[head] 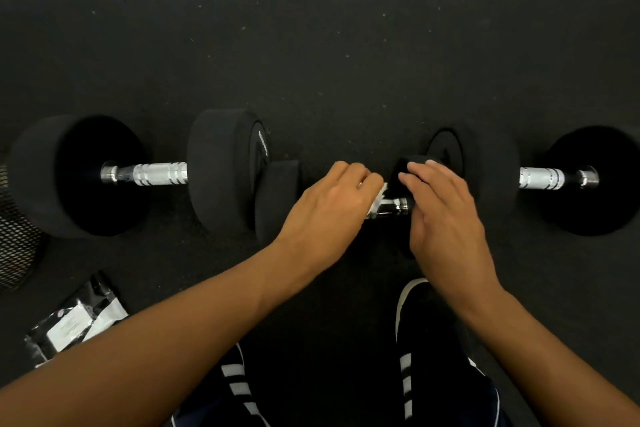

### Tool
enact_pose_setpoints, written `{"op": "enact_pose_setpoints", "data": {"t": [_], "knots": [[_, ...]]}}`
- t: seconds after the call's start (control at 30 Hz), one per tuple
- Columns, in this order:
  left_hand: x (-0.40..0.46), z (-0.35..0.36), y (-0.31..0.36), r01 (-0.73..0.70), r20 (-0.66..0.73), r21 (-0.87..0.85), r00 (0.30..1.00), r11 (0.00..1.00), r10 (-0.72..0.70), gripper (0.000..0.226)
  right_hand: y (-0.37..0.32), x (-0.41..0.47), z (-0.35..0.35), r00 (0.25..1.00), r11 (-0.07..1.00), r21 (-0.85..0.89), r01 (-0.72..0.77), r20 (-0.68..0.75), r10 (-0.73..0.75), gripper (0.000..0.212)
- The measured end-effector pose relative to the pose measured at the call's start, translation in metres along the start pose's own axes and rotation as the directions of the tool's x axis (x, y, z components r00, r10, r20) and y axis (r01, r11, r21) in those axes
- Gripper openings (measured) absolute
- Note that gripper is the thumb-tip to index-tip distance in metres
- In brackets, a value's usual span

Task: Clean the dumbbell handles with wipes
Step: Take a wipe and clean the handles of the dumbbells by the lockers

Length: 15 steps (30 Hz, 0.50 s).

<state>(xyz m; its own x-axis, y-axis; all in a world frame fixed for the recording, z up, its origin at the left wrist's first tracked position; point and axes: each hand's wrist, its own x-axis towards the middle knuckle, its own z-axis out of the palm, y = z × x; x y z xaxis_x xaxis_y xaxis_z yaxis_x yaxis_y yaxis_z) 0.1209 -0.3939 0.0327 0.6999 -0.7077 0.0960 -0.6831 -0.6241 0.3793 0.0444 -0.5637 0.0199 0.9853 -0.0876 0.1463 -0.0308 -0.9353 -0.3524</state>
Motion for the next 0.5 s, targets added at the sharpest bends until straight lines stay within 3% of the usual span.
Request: {"op": "enact_pose_setpoints", "data": {"t": [0.17,0.23,0.33,0.4,0.5], "knots": [[0.003,0.017,0.008,-0.022,0.262,0.143,0.965,0.989,-0.017,0.046,0.004,-0.001,0.006,0.998,1.0,0.012,0.013,-0.056,-0.013,0.043],[0.002,0.023,0.007,0.004,0.267,0.142,0.963,0.99,-0.043,0.039,0.005,-0.001,0.01,0.996,0.999,0.013,0.031,-0.087,-0.03,0.044],[0.013,0.021,0.0,0.215,0.249,-0.07,0.949,0.974,-0.191,0.032,0.009,-0.002,0.015,0.989,0.998,0.01,0.068,-0.129,-0.066,0.042],[0.025,0.017,-0.003,0.417,0.345,-0.201,0.877,0.887,-0.334,0.045,0.011,-0.002,0.016,0.987,0.997,0.009,0.076,-0.145,-0.073,0.042],[0.046,0.018,-0.003,0.579,0.511,-0.138,0.736,0.803,-0.443,0.034,0.011,-0.002,0.018,0.983,0.997,0.01,0.072,-0.169,-0.07,0.041]]}}
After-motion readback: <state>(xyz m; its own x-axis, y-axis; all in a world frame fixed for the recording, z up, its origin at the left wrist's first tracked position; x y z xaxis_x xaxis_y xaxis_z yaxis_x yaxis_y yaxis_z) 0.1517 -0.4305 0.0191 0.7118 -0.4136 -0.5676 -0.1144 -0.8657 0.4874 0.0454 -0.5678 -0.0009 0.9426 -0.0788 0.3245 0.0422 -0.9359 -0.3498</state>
